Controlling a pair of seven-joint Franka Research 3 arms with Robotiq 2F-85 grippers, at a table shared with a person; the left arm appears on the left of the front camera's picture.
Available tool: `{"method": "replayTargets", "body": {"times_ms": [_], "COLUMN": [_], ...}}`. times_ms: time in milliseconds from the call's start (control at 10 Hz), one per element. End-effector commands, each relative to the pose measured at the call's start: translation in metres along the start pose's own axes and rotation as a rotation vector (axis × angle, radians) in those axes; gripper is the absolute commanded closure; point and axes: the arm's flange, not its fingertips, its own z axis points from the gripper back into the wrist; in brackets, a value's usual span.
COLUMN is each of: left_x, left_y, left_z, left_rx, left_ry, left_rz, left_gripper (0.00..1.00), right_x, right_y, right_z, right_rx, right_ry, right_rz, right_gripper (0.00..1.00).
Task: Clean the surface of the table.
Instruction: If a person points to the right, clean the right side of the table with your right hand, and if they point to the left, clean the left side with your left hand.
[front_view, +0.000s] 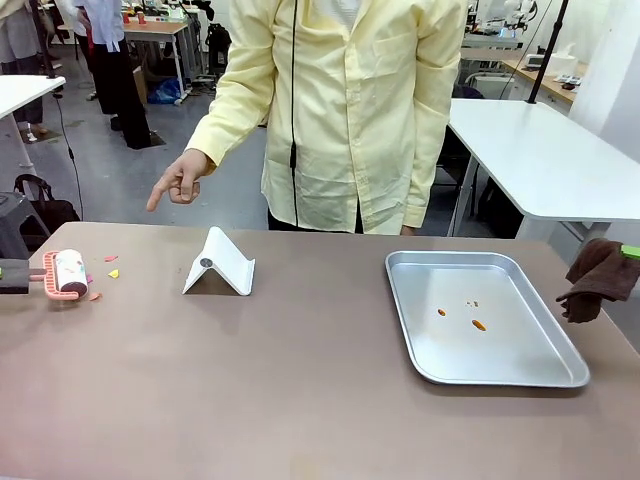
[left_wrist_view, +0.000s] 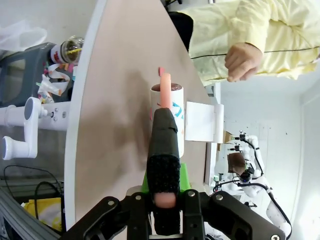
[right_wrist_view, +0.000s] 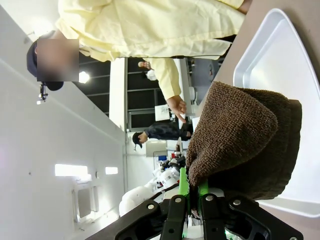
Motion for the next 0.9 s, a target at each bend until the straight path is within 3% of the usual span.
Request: {"method": "replayTargets", "body": {"times_ms": [0, 800], "left_x": [-0.001, 0.004], "left_y": [-0.004, -0.004], "left_z": [-0.009, -0.034], "left_rx": [0.021, 0.091], "left_ry": [-0.006, 0.091], "left_rz": [0.042, 0.063], "left_gripper": [0.78, 0.78], "right_x": [0.0, 0.0], "right_y": [0.007, 0.007], "right_z": [0.0, 0.0], "right_rx": [-0.012, -0.012], "right_ry": [-0.005, -0.005], "right_rz": [-0.013, -0.013], "right_gripper": [1.0, 1.0]}}
